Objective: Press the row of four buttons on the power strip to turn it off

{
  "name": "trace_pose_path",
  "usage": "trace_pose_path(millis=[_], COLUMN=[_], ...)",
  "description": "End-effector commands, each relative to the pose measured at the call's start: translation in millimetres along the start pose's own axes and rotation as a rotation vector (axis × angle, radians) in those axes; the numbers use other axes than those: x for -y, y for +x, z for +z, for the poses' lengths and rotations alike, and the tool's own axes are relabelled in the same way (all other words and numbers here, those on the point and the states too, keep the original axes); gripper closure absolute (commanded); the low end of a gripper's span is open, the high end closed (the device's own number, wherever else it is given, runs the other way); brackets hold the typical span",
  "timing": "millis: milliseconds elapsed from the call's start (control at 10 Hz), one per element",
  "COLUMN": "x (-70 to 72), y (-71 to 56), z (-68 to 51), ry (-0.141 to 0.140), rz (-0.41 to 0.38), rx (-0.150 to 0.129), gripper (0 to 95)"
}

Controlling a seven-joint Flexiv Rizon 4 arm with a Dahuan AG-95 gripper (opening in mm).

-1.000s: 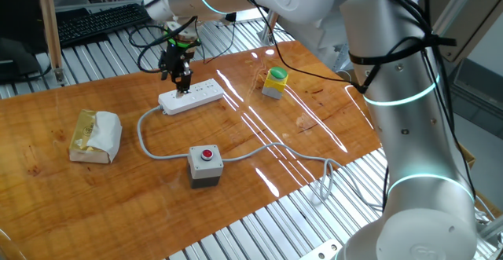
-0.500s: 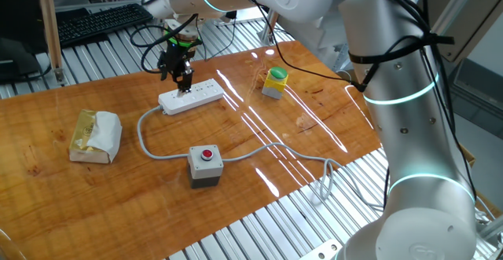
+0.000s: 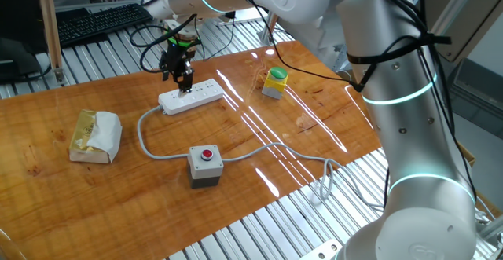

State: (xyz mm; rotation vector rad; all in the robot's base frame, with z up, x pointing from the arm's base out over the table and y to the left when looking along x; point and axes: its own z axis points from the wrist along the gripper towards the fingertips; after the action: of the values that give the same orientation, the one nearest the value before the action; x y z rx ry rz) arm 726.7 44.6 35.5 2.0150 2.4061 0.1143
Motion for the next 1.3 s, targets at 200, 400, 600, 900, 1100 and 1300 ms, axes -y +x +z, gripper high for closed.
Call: trace_pose_path(millis=[200, 400, 600, 900, 1100, 1300], x=[1.4, 2.5, 4.2, 6.1, 7.7, 10.3], y=[0.5, 1.7, 3.4, 5.2, 6.1, 6.6], z=[0.0, 0.9, 2.6, 4.5, 6.3, 8.7], ry=[-0.001, -0.001, -0.001, 0.000, -0.002, -0.001], rz=[0.011, 0.014, 0.012, 0.007, 0.003, -0.003], rx=[0.007, 0.008, 0.009, 0.013, 0.016, 0.022], gripper=[19.0, 19.0, 19.0, 19.0, 19.0, 19.0])
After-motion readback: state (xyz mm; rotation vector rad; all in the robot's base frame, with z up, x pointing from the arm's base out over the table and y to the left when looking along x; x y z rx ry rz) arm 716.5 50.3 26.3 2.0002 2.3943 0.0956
